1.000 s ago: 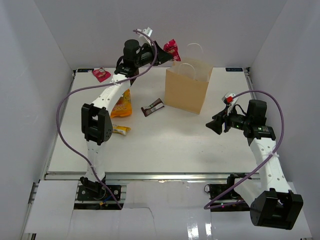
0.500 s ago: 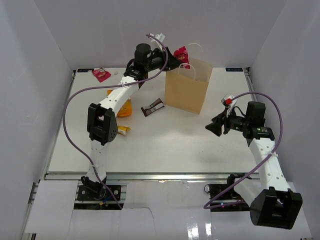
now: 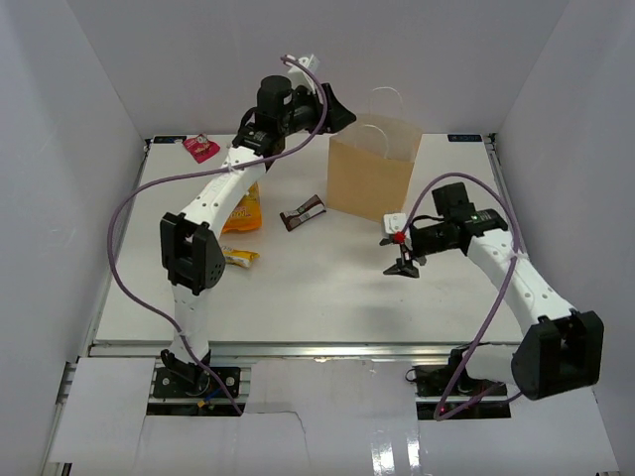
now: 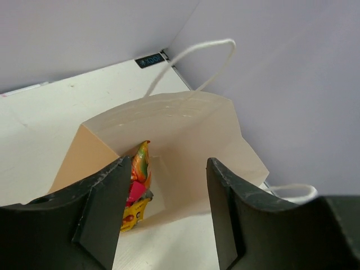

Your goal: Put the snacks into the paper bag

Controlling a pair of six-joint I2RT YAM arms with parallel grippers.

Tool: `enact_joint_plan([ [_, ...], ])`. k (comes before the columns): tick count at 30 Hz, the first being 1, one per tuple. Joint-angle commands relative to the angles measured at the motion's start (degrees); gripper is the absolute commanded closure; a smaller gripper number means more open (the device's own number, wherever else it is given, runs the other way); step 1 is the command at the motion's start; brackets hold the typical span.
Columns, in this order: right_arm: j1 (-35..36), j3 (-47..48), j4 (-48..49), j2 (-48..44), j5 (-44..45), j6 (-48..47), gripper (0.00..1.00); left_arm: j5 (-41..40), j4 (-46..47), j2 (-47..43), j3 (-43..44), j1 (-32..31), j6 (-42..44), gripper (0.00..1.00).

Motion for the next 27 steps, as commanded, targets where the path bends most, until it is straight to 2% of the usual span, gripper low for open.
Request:
enact_joint_plan([
  [1,8.5,6.0,-4.3,5.2,8.6,-13.4,0.26,-5.2,-5.3,-14.4,-4.3,1.4,3.6,0.33],
  [2,10.8,8.7,-3.0,6.7,13.1,-14.2,0.26,-6.0,-5.6,-17.3,-7.7,1.9,3.7,0.32],
  [3,14.6,9.9,-2.0,8.2,15.2,-14.4,0.26,-7.1,-5.6,-20.6,-15.9,2.7,3.7,0.31],
  [4,16.3,11.4,-1.0,11.7,17.5,-14.5,0.26,-9.3,-5.3,-27.5,-20.6,3.3,3.5,0.30],
  [6,20.8,16.3,2.4,15.7,23.4,-14.4,0.26,-10.9,-5.2,-35.0,-29.9,4.9,3.3,0.29],
  [7,21.8,18.2,3.5,20.4,25.2,-13.8,0.25,-13.1,-5.6,-38.7,-39.0,5.2,3.1,0.24],
  [8,22.8,20.6,4.5,23.1,28.5,-12.9,0.23,-14.6,-6.2,-46.2,-43.3,6.0,2.9,0.22],
  [10,25.1,30.3,5.4,32.4,31.6,-8.6,0.20,-17.6,-9.3,-53.4,-50.7,6.4,2.5,0.18],
  [11,25.5,34.3,4.8,36.0,33.4,-7.2,0.18,-19.7,-10.5,-60.2,-57.1,6.8,2.0,0.15],
  [14,26.2,49.9,3.0,48.0,36.3,-2.3,0.17,-22.8,-15.7,-69.3,-67.0,7.1,0.0,0.15],
  [16,26.8,58.6,2.6,54.8,38.4,-1.2,0.18,-24.8,-20.2,-76.8,-71.0,7.2,-2.1,0.15],
  [19,27.2,66.6,1.9,61.6,39.9,-1.9,0.19,-27.6,-23.6,-85.6,-78.1,7.3,-7.0,0.15],
  [22,27.4,69.1,2.2,65.7,41.6,-2.4,0.21,-28.9,-26.4,-91.7,-83.0,7.3,-12.2,0.15],
  [27,27.4,69.0,4.2,68.3,42.6,-2.5,0.25,-29.0,-29.1,-96.5,-87.9,7.3,-17.6,0.15],
])
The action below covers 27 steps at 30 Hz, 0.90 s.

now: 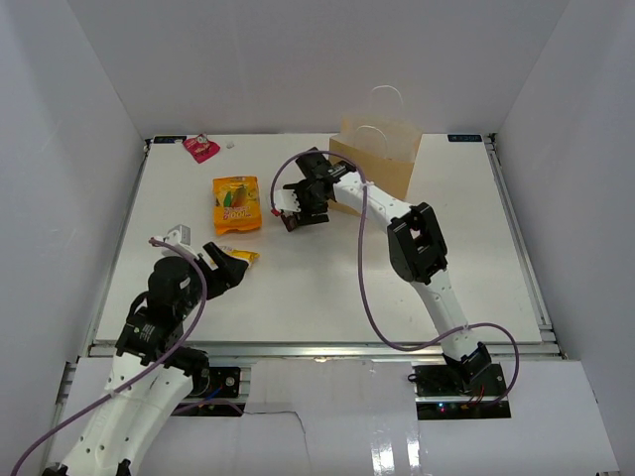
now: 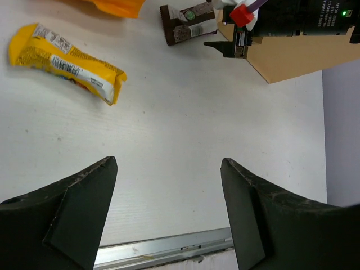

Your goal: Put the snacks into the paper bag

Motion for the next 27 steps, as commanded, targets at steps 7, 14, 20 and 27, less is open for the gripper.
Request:
enact_joint_plan([
  [7,0.4,2.4,0.2,3.8,-0.2,0.8,0.33,-1.2,-3.0,-2.0,-3.5,0.2,-8.1,0.15],
  [14,0.5,1.3,-3.3,5.0,-4.5,1.2,0.60,-2.2,-2.7,0.8,-4.1,0.2,-10.5,0.14],
  [20,0.4,-4.3,-6.5,0.8,-10.6,0.8,0.78,-4.7,-2.7,2.0,-5.6,0.2,-17.7,0.14],
  [27,0.2,-18.5,-4.4,-12.6,-21.1,7.5,0.88,-9.2,-4.1,3.5,-7.6,0.2,-32.2,0.15],
])
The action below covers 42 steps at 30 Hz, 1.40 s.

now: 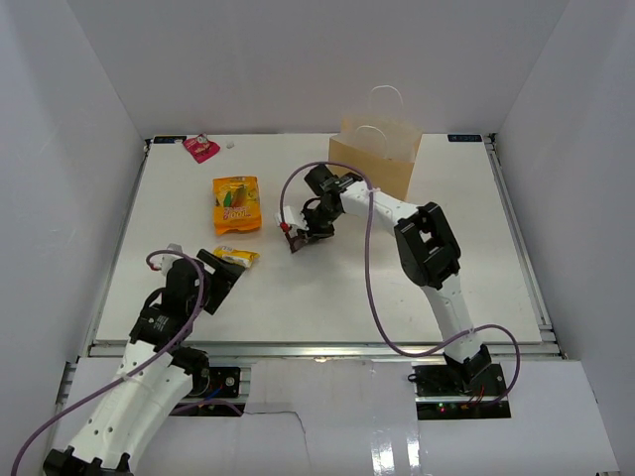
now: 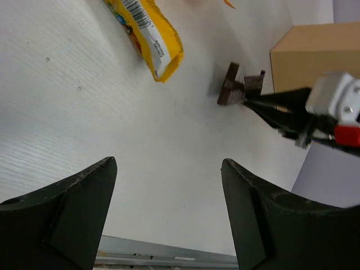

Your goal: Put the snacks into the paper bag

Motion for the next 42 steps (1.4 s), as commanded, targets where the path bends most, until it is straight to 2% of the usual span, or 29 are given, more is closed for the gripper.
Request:
enact_joint_plan([
  [1,0.1,-7.2,-2.4,-9.3,-10.2,5.6,0.89,-3.3,-1.1,1.9,-0.8,0.2,-9.8,0.15],
  [2,0.2,-12.0,-1.2,-14.1,-11.7,6.3,0.89,-3.4,-1.1,2.5,-0.8,0.2,-10.6,0.15],
  [6,0.2,-20.4,3.6,-25.4,-16.6,10.7,0.90,-3.3,-0.4,6.4,-0.1,0.2,-11.3,0.15],
  [9,-0.2,-23.4,3.9,-32.6,-19.4,12.8,0.91,-3.5,0.6,9.0,0.8,0.2,-10.9,0.15],
  [12,-1.2,-24.5,3.8,-39.3,-20.8,14.4,0.91,-3.1,2.5,10.4,0.9,0.2,-10.2,0.15],
  [16,-7.0,-17.6,3.9,-45.3,-23.2,20.2,0.92,-2.5,4.2,11.3,0.7,0.2,-9.8,0.15],
  [19,-14.4,-10.2,7.4,-46.3,-27.6,25.0,0.92,-1.9,5.3,12.1,0.6,0.2,-9.5,0.15],
  [22,-21.9,-4.9,13.9,-46.5,-30.7,35.0,0.92,-1.5,5.4,12.9,0.8,0.2,-9.1,0.15],
  [27,-30.5,-0.8,28.5,-44.7,-24.9,54.1,0.92,-2.6,6.4,13.8,1.0,0.2,-7.4,0.14],
  [30,-32.2,-1.5,31.6,-42.1,-20.1,58.2,0.92,-3.4,6.4,15.5,1.7,0.2,-7.1,0.14],
  [36,-33.2,-6.7,34.9,-37.8,-17.5,62.3,0.92,-5.2,6.9,22.0,6.0,0.2,-7.4,0.13],
  [42,-33.2,-9.9,35.0,-35.5,-16.0,62.1,0.84,-6.1,6.5,31.7,13.2,0.6,-7.7,0.12],
])
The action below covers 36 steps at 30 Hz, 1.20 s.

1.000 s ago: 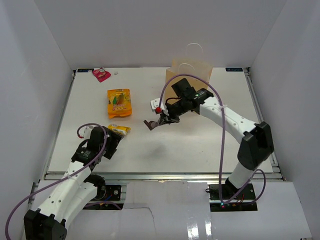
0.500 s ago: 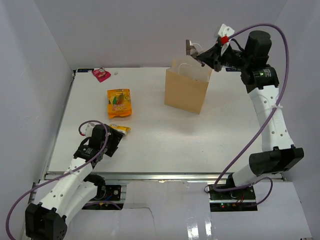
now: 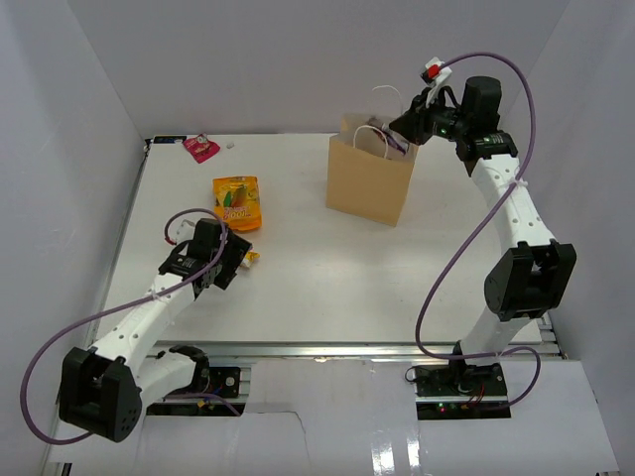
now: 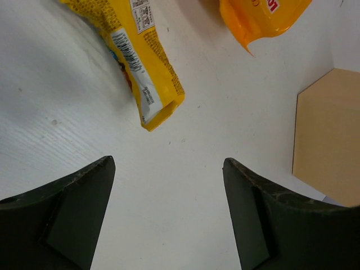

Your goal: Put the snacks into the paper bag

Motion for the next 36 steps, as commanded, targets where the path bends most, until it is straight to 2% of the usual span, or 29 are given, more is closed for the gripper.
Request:
enact_joint_plan([
  [1,-0.2,-0.8,3.0,-1.0,0.8,1.0,0.83,-1.5,-0.4,4.2,4.5,0.6,-0.3,0.12],
  [2,-0.2,-1.1,2.7,-1.0,0.6,1.0,0.80,-1.3,-0.9,5.3,5.8,1.0,-0.7,0.11],
  [5,-0.2,-2.5,2.1,-2.0,0.5,0.6,0.64,-0.5,-2.9,9.9,7.6,1.8,-2.6,0.11],
  [8,-0.7,-3.5,2.0,-3.2,0.2,0.8,0.58,-0.3,-4.1,12.1,9.0,2.2,-3.2,0.10],
  [13,-4.3,-6.2,2.0,-7.1,-2.3,2.4,0.56,-2.2,-7.0,18.4,11.7,2.7,-4.5,0.12],
  [22,-10.3,-22.0,1.8,-16.9,-6.6,0.2,0.55,-6.0,-6.4,30.1,16.9,4.3,-3.7,0.23],
  [28,-11.2,-29.1,1.0,-21.5,-7.9,-2.1,0.55,-5.4,-4.5,34.1,17.6,6.0,-1.8,0.40],
  [33,-11.3,-32.1,1.0,-23.7,-8.6,-2.7,0.55,-4.0,-2.8,33.3,18.3,6.1,0.8,0.66],
  [36,-11.3,-32.9,0.9,-24.3,-9.6,-3.1,0.55,-2.6,-2.4,30.2,17.9,6.1,2.4,0.74],
])
